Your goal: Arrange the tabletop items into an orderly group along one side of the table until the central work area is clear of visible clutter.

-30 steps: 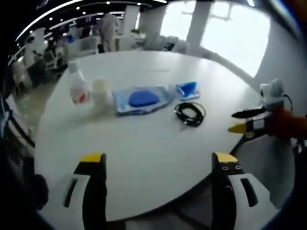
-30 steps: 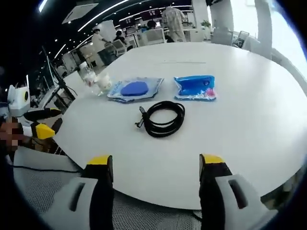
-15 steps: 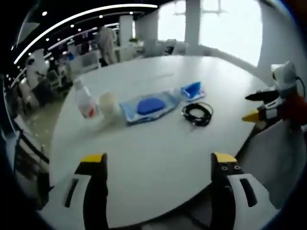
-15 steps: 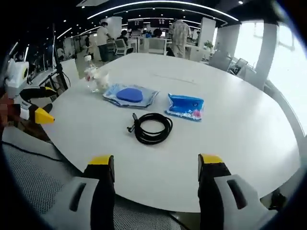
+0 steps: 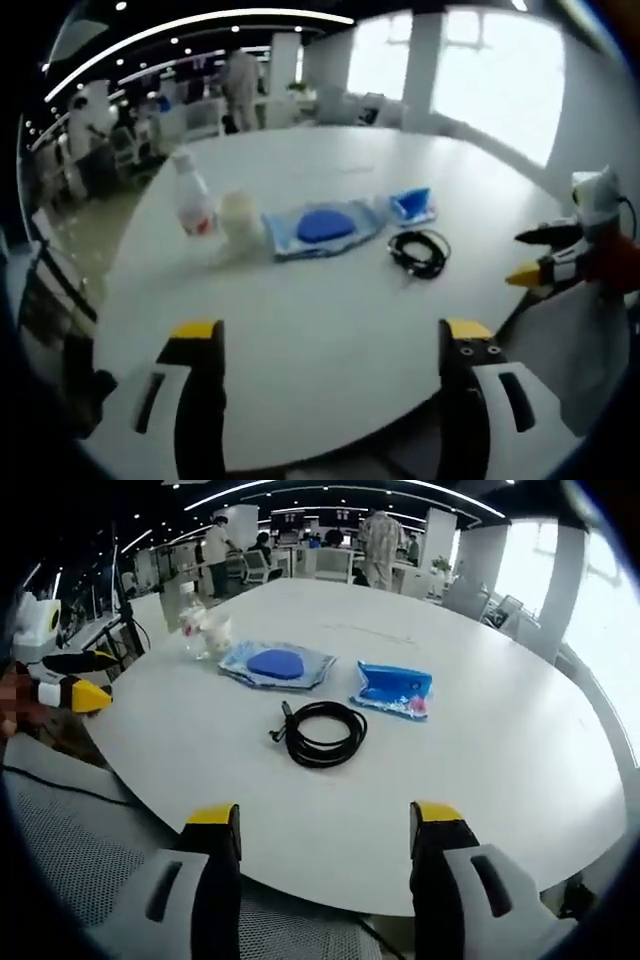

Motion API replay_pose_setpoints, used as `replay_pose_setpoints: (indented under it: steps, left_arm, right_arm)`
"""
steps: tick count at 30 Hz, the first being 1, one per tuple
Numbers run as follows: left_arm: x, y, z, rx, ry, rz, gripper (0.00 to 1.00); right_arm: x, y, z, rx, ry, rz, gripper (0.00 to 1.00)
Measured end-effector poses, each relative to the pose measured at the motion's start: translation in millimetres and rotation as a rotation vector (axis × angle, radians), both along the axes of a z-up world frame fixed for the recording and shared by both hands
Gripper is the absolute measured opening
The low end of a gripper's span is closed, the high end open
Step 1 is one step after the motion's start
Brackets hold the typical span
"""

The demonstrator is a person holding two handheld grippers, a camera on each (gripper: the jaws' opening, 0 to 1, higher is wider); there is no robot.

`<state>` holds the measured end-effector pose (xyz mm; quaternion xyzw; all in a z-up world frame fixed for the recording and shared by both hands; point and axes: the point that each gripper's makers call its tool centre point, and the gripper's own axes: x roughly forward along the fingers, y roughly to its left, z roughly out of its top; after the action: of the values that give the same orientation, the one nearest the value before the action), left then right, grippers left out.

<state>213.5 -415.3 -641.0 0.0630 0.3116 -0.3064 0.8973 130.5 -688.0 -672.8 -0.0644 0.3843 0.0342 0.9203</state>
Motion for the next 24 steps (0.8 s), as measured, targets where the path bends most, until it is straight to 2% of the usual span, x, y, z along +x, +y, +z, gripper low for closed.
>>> replay_pose_setpoints:
  steps: [1, 3, 5, 8, 10, 12, 13, 14, 20, 24]
  left_arm:
    - [1.2, 0.1, 4.1, 0.008, -0.025, -0.001, 0.85]
    - [0.2, -2.2, 6.2, 0.01, -0.038, -0.011, 0.85]
    - [-1.3, -5.4, 7.3, 0.015, -0.048, -0.025, 0.85]
    - [-2.0, -7.3, 9.0, 0.031, -0.065, -0.041, 0.85]
    - [-2.1, -6.8, 10.6, 0.04, -0.08, -0.047, 0.85]
    - [-1.7, -5.1, 9.6, 0.048, -0.082, -0.046, 0.85]
    - [-1.2, -3.5, 7.5, 0.054, -0.076, -0.041, 0.85]
    - [-0.7, -0.1, 3.0, 0.064, -0.056, -0.026, 0.84]
    - [3.1, -0.2, 7.6, 0.003, -0.042, -0.008, 0.85]
    - [1.1, -7.9, 8.2, 0.002, -0.045, -0.036, 0.85]
  right_arm:
    - [0.5, -1.3, 1.4, -0.002, -0.007, -0.005, 0.68]
    - [0.3, -5.5, 1.7, -0.024, -0.007, -0.012, 0.66]
    - [-1.6, -13.3, 0.7, -0.097, 0.009, -0.016, 0.65]
    - [-0.1, -10.1, 4.7, -0.17, 0.003, 0.027, 0.65]
    - [-0.1, -5.0, 7.2, -0.192, -0.005, 0.045, 0.63]
    - [0.2, -5.3, 9.3, -0.227, -0.007, 0.055, 0.62]
    - [1.3, -8.5, 13.2, -0.278, -0.015, 0.063, 0.6]
    - [3.4, -8.1, 15.3, -0.287, -0.028, 0.069, 0.59]
    - [7.5, -16.1, 28.4, -0.222, -0.096, -0.006, 0.61]
    - [9.1, -19.7, 28.8, -0.193, -0.102, -0.022, 0.65]
